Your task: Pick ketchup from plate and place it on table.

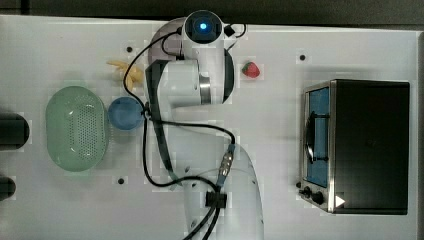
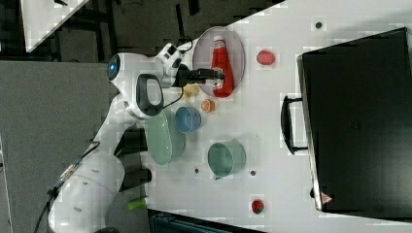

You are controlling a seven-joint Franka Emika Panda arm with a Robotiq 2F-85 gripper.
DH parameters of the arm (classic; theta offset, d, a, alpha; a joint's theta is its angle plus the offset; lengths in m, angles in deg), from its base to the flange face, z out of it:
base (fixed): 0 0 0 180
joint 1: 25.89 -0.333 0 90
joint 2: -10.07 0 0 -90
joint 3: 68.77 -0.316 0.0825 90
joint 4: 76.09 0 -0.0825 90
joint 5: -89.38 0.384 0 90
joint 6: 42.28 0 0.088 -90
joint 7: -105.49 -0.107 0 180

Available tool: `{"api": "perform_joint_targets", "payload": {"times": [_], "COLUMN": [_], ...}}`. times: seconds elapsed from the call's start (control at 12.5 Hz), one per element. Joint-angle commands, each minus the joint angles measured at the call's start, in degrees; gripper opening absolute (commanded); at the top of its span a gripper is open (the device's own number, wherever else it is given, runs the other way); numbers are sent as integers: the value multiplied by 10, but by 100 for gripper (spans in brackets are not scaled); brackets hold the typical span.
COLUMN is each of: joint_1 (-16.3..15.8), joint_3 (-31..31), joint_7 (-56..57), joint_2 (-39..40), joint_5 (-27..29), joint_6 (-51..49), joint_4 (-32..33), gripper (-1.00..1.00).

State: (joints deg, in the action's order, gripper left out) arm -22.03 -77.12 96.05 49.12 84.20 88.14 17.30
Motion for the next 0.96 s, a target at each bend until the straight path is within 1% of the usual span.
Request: {"api": "perform_joint_targets", "payload": {"times": [0.08,0.24,0.4,0.64,0.72,0.96], "joint_1": [-15,-18,-17,-18,-18,-19], "joint_3": [-2,-2,1,-1,0,-2], "joint_7": [31,31,31,31,31,31], "joint_2": [42,76,102,126,131,130], "joint_5": [-2,-4,-23,-28,-28,-28], "joint_6": [7,16,17,32,37,46], "joint_4": [-43,-78,-103,-113,-114,-118], "gripper": [100,100,100,100,93,20]}}
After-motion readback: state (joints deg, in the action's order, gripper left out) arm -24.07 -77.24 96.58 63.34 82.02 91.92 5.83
